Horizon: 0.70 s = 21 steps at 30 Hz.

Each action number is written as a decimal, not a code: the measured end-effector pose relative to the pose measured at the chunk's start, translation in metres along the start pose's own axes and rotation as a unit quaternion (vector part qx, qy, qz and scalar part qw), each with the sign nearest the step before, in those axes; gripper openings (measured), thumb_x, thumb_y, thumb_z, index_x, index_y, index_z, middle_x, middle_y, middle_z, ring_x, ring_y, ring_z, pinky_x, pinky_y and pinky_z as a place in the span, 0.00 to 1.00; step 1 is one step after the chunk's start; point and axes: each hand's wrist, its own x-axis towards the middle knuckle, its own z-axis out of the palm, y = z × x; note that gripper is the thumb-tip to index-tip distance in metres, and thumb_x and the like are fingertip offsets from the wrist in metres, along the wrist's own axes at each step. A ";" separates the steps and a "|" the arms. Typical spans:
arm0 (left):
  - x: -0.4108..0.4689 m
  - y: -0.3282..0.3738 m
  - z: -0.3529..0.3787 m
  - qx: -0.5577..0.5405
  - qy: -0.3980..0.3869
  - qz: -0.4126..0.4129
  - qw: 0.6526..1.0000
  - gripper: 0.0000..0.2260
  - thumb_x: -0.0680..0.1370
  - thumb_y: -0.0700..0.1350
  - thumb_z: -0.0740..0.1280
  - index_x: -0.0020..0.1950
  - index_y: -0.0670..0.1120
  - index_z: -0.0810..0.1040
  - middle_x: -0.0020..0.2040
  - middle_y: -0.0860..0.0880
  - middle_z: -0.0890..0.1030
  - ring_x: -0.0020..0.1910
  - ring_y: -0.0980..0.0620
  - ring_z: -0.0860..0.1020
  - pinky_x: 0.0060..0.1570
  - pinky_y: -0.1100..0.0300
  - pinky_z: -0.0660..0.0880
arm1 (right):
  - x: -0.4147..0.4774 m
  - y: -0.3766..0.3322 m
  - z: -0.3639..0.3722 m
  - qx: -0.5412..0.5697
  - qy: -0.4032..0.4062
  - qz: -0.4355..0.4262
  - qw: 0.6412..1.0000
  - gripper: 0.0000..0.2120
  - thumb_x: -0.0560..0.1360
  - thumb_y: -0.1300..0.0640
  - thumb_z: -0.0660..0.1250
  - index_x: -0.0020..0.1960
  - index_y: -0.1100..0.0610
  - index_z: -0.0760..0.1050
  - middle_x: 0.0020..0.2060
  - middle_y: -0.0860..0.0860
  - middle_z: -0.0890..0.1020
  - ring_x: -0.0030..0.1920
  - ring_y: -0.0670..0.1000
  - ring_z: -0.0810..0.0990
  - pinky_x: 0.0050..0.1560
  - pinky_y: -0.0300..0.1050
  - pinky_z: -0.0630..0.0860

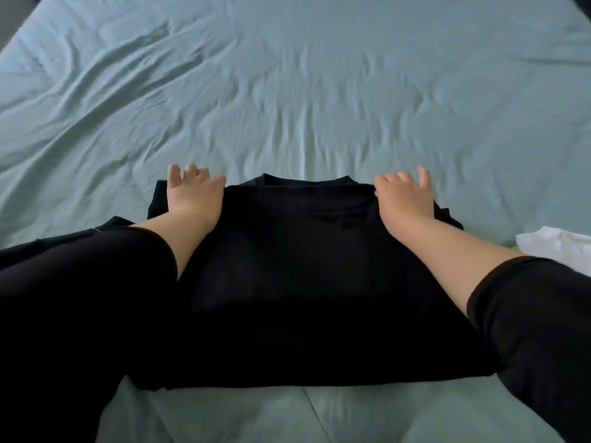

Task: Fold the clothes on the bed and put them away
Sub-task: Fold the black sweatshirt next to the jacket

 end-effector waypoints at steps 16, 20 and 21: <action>-0.054 0.005 0.109 -0.199 -0.097 -0.020 0.975 0.37 0.66 0.80 0.35 0.68 0.68 0.23 0.76 0.46 0.28 0.74 0.40 0.29 0.66 0.28 0.35 | -0.064 -0.030 0.080 0.093 -0.169 0.005 0.981 0.37 0.66 0.24 0.26 0.67 0.39 0.18 0.69 0.48 0.21 0.72 0.52 0.23 0.70 0.70 0.32; -0.050 0.005 0.093 -0.197 -0.155 -0.031 0.968 0.37 0.66 0.79 0.35 0.67 0.67 0.22 0.76 0.45 0.28 0.74 0.39 0.29 0.66 0.27 0.36 | -0.063 -0.033 0.068 0.105 -0.195 0.017 0.975 0.37 0.66 0.25 0.27 0.69 0.39 0.19 0.69 0.48 0.21 0.72 0.52 0.24 0.70 0.70 0.31; -0.055 0.006 0.087 -0.195 -0.143 -0.034 0.970 0.37 0.66 0.78 0.35 0.69 0.66 0.23 0.76 0.44 0.30 0.75 0.39 0.31 0.67 0.28 0.36 | -0.068 -0.035 0.063 0.117 -0.181 0.020 0.976 0.37 0.68 0.25 0.27 0.70 0.40 0.21 0.70 0.48 0.23 0.73 0.52 0.26 0.70 0.69 0.31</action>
